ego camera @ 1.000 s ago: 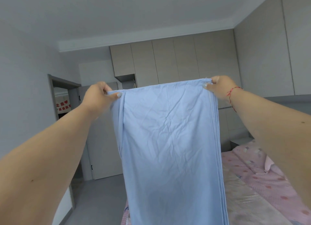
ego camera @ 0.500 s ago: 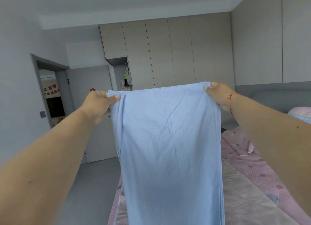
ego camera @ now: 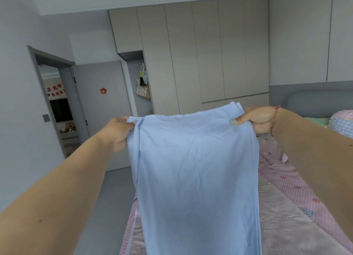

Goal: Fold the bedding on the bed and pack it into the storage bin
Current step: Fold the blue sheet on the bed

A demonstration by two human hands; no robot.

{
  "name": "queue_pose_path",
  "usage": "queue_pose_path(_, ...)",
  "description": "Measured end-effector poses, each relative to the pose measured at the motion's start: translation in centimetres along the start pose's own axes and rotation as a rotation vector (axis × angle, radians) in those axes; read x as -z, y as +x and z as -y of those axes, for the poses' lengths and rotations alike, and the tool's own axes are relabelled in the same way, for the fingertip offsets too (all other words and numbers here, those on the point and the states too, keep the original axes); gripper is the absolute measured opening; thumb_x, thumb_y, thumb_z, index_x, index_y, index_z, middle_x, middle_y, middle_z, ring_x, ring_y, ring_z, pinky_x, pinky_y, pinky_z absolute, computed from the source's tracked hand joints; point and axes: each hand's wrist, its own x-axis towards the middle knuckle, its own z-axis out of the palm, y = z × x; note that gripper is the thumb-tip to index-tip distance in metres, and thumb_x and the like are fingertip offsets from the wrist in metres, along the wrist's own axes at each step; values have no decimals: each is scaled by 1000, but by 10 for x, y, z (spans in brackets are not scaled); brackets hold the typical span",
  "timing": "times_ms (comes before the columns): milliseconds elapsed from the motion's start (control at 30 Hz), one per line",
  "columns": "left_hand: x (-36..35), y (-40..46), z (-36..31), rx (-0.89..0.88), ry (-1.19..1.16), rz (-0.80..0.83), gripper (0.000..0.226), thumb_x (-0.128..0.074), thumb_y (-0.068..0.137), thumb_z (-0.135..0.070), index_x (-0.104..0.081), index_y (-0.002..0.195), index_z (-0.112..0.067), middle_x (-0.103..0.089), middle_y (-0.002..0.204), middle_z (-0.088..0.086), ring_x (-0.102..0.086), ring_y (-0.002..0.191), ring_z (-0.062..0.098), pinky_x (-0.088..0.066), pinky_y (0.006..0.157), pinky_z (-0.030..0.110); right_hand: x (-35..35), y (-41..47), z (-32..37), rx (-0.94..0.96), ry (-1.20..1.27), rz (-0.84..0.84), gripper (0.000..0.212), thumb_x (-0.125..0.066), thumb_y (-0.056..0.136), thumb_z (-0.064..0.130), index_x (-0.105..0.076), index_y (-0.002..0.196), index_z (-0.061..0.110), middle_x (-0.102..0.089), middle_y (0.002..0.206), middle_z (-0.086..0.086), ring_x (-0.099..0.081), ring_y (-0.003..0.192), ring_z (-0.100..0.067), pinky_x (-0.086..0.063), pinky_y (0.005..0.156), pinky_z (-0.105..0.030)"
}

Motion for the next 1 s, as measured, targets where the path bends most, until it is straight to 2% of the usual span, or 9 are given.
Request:
queue_pose_path(267,12,-1,31,221,-115,198,23,-50,94,3,-72,89,-1,-75,83,6,-72,71,12,-59,68,22,13,14,-28,-56,122,-164,51,-75,67,2,-63,117,4,-71,106,-9,-71,88,-21,-59,71,-35)
queue_pose_path(400,9,4,40,-10,-304,69,18,-53,94,-5,-70,95,0,-74,95,8,-72,81,17,-59,76,27,5,14,-35,15,201,-238,26,-63,85,24,-66,108,12,-72,105,-4,-72,83,-17,-57,70,-32)
queue_pose_path(533,-18,-13,97,154,-67,98,17,-62,92,-12,-68,102,1,-72,105,16,-72,77,22,-60,70,33,-2,21,-76,-227,82,-174,69,-91,55,25,-65,117,9,-70,111,-13,-67,101,-27,-51,89,-42)
queue_pose_path(667,-26,1,102,199,-284,-104,33,-66,90,-31,-68,97,1,-70,105,22,-70,79,28,-56,73,39,-4,31,-80,-156,271,-289,41,-64,87,31,-61,124,13,-72,102,-8,-70,87,-21,-57,68,-34)
queue_pose_path(733,-23,8,100,231,-307,96,56,-77,72,-45,-69,108,-4,-71,109,16,-70,95,29,-54,84,42,1,31,-81,-176,194,-233,62,-84,64,39,-64,117,14,-71,110,-8,-70,92,-19,-57,66,-31)
queue_pose_path(800,-26,2,112,300,-94,276,60,-88,62,-21,-66,113,0,-70,112,18,-70,98,33,-54,88,46,1,30,-93,-343,44,-109,87,-97,38,21,-64,117,9,-69,115,-10,-68,101,-23,-56,80,-36)
queue_pose_path(867,-30,3,122,318,-49,249,51,-79,67,-2,-64,115,6,-68,113,23,-71,93,34,-56,85,48,1,31,-102,-360,37,-105,72,-90,57,11,-61,122,6,-69,114,-12,-66,105,-26,-50,91,-40)
queue_pose_path(933,-22,13,125,260,-302,199,52,-75,71,-15,-63,120,1,-68,116,19,-71,93,28,-56,85,44,3,32,-105,-211,182,-219,41,-70,80,21,-63,117,6,-72,104,-11,-70,93,-24,-50,85,-38)
queue_pose_path(1000,-13,17,129,201,-417,285,67,-83,62,-38,-65,121,-12,-69,117,11,-69,101,23,-50,92,44,9,29,-112,-122,284,-231,50,-81,65,36,-67,106,11,-74,99,-8,-72,86,-21,-53,78,-37)
